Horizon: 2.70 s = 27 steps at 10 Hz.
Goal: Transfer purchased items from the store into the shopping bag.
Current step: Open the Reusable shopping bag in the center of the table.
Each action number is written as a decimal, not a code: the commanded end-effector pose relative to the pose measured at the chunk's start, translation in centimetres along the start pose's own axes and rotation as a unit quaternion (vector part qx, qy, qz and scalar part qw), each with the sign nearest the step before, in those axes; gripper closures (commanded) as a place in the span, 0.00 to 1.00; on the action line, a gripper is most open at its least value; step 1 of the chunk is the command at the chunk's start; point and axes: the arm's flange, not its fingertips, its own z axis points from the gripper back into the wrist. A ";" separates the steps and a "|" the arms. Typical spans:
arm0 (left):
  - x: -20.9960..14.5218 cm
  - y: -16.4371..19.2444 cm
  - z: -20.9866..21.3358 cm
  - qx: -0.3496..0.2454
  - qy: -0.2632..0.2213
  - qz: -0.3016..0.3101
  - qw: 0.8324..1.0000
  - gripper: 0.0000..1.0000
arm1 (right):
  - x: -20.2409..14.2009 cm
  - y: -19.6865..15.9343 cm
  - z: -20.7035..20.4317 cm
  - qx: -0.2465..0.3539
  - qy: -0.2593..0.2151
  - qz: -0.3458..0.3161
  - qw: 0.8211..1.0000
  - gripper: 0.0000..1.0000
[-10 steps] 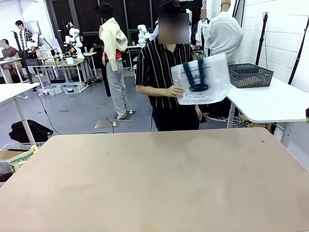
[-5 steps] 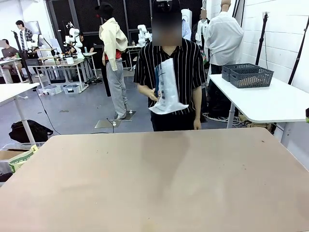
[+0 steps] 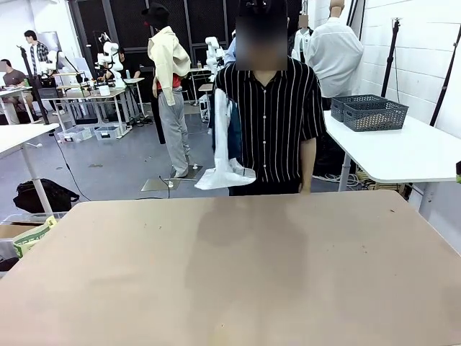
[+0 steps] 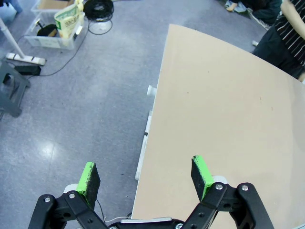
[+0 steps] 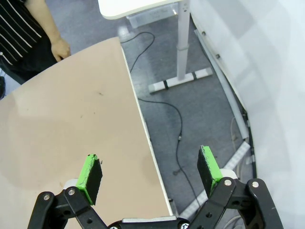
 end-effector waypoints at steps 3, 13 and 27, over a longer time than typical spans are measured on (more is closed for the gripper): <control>-0.1 0.1 0.1 0.000 0.000 0.001 1.000 0.00 | 0.0 0.1 0.1 0.001 0.000 0.002 1.000 0.00; -0.1 0.1 0.1 0.000 0.000 0.001 1.000 0.00 | 0.0 0.0 0.0 0.000 0.000 0.000 1.000 0.00; 7.9 -27.7 1.6 -0.161 -0.007 -0.148 0.976 0.00 | 0.1 25.6 13.7 0.238 0.134 0.176 0.946 0.00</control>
